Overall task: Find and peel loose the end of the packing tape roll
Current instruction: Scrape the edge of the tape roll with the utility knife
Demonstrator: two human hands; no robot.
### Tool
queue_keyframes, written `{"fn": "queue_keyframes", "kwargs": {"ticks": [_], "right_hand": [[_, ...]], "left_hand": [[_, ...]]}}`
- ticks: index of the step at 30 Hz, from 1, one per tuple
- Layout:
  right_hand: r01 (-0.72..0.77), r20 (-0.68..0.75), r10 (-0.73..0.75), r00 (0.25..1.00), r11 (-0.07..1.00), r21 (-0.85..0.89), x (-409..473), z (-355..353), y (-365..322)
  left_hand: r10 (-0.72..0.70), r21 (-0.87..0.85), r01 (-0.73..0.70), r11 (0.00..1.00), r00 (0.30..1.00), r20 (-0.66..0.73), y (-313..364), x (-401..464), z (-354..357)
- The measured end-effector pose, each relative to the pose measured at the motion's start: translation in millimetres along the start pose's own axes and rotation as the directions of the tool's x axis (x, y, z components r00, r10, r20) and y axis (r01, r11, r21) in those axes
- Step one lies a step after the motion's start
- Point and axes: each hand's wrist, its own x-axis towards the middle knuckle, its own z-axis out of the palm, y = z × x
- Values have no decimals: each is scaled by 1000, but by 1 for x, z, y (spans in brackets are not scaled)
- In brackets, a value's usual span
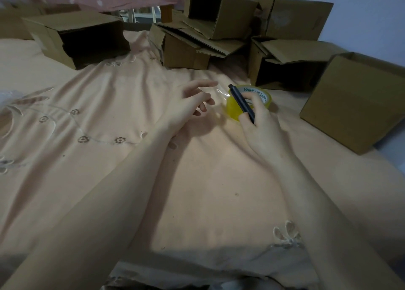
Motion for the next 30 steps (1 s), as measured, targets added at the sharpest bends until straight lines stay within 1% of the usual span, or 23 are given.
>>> {"fn": "queue_keyframes", "kwargs": {"ticks": [2, 7, 11, 14, 16, 18, 22, 26, 28, 30], "right_hand": [[14, 34, -15, 999, 1000, 20, 0, 0, 0], [33, 76, -32, 997, 999, -10, 1, 2, 2], [61, 45, -61, 997, 998, 1, 2, 3, 2], [114, 34, -112, 993, 993, -43, 1, 2, 2], [125, 47, -122, 991, 990, -71, 1, 3, 2], [143, 71, -136, 988, 984, -102, 2, 3, 3], [235, 128, -221, 967, 965, -117, 4, 8, 5], [237, 219, -189, 957, 947, -218, 4, 11, 7], [247, 201, -206, 958, 947, -205, 3, 11, 7], [252, 115, -235, 965, 952, -172, 3, 10, 4]], "left_hand": [[6, -23, -7, 1000, 1000, -9, 2, -1, -1], [27, -53, -27, 998, 1000, -10, 6, -4, 0], [26, -68, -27, 997, 1000, -4, 9, -7, 1], [14, -77, -14, 997, 1000, 0, 12, -8, 0], [9, -79, -9, 997, 1000, 1, 13, -9, -1], [8, -73, -8, 997, 1000, -2, 13, -9, -1], [11, -91, -11, 996, 1000, -9, 14, -10, -1], [21, -108, -22, 994, 1000, -10, 16, -10, 0], [31, -102, -32, 994, 999, -10, 15, -9, 0], [50, -82, -50, 995, 999, -8, 14, -8, 0]]}}
